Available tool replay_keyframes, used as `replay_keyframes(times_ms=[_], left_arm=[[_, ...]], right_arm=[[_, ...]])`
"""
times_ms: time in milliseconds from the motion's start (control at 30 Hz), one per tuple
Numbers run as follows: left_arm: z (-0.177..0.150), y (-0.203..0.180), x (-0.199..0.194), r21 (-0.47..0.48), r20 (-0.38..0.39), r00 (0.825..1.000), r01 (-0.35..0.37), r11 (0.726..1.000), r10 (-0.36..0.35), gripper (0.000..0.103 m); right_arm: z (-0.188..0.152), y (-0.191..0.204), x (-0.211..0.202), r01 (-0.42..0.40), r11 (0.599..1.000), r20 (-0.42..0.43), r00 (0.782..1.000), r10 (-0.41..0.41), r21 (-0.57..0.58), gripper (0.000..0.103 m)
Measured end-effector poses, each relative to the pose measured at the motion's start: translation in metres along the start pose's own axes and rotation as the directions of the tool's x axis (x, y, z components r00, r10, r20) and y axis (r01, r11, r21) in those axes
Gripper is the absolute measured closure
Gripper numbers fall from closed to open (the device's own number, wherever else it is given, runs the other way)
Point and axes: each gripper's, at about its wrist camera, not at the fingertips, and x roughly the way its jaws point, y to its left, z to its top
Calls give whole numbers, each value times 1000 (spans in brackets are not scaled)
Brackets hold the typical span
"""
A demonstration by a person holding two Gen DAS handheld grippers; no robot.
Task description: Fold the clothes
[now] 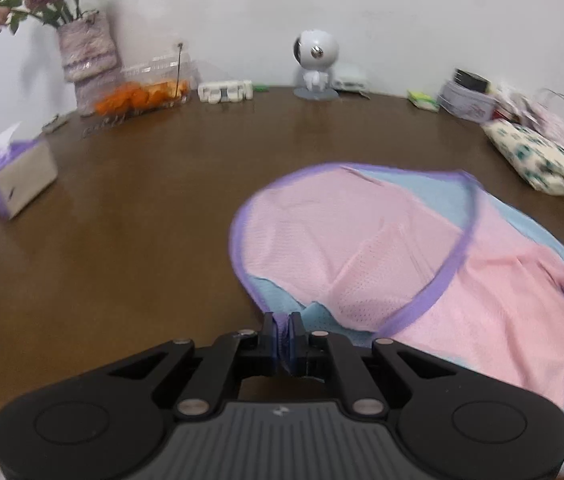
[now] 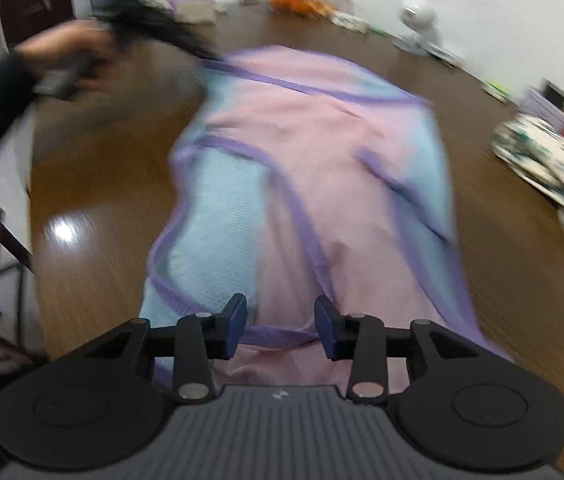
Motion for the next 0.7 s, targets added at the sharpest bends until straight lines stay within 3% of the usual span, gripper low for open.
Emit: replay_keyframes(times_ms=[67, 133, 200, 267, 300, 367, 433, 500, 567, 700], left_arm=[[-18, 0, -20, 19, 5, 1000, 3, 1000, -3, 94], [-28, 0, -40, 34, 43, 999, -4, 999, 3, 92], [-33, 0, -60, 47, 85, 995, 56, 997, -60, 86], [-35, 0, -65, 50, 110, 980, 161, 986, -166, 72], [-35, 0, -65, 51, 118, 969, 213, 976, -217, 68], [-35, -7, -55, 75, 92, 955, 275, 958, -281, 68], [-38, -17, -41, 108, 45, 953, 294, 950, -301, 69], [-42, -21, -31, 109, 6, 952, 305, 946, -307, 78], [-49, -21, -33, 111, -1, 950, 311, 944, -313, 90], [-64, -19, -49, 107, -53, 926, 378, 920, -374, 94]], right_arm=[[-7, -14, -9, 111, 994, -21, 994, -110, 25, 65], [-10, -17, -21, 169, 984, -8, 986, -169, 51, 66], [-12, -1, -26, 112, 993, 57, 992, -114, 42, 58], [-14, 19, -30, 31, 999, 131, 991, -33, 19, 50], [-15, 30, -31, -9, 1000, 167, 986, 8, 6, 50], [-13, 47, -21, -9, 1000, 190, 982, 14, -23, 51], [-9, 50, -5, -11, 1000, 188, 982, 12, -8, 60], [-10, 47, 1, -31, 999, 184, 983, 27, 19, 85], [-16, 44, 2, -50, 998, 179, 983, 41, 44, 91], [-33, 35, -13, -23, 999, 117, 993, 17, 46, 95]])
